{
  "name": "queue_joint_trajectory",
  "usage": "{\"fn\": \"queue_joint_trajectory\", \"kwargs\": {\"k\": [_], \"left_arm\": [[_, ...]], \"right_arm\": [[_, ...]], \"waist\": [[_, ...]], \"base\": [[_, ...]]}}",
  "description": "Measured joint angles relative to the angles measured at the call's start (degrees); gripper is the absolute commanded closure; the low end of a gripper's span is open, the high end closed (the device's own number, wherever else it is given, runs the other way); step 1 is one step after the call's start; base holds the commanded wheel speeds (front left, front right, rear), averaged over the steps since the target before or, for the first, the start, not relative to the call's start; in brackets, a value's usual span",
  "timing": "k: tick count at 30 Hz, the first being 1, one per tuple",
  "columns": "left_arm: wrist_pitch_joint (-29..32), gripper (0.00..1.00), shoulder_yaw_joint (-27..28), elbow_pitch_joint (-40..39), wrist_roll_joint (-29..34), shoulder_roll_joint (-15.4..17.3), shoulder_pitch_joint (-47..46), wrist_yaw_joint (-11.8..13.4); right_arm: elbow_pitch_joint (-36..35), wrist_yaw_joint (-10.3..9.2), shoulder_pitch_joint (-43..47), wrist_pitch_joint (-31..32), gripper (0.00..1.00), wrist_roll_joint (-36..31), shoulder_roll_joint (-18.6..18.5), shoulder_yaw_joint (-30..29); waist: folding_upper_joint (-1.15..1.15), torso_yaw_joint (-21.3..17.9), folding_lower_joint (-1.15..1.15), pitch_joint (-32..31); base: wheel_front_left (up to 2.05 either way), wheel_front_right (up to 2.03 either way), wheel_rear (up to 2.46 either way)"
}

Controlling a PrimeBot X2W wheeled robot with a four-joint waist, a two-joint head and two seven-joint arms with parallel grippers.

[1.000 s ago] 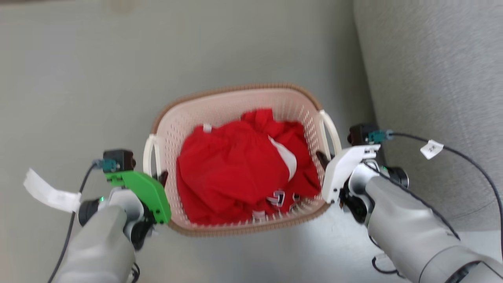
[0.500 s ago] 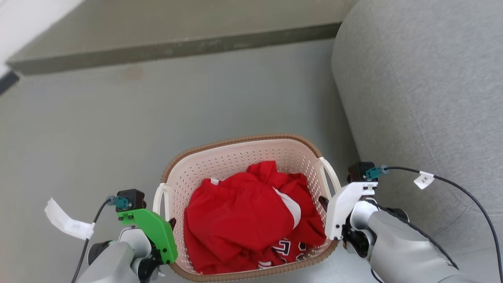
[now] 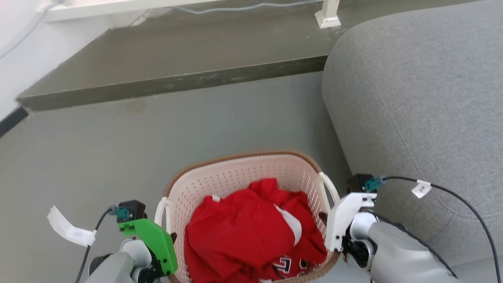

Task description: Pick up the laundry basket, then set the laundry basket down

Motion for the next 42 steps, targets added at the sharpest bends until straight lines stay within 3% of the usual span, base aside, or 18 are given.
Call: {"fn": "queue_joint_trajectory", "kwargs": {"k": [42], "left_arm": [[1.7, 1.0, -0.3, -0.4, -0.5, 0.3, 0.8, 0.0]], "right_arm": [[-1.2, -1.98, 0.7, 1.9, 1.0, 2.0, -0.3, 2.9]], "waist": [[0.0, -0.3, 0.0, -0.8]], "base": [[0.0, 0.0, 0.0]]}}
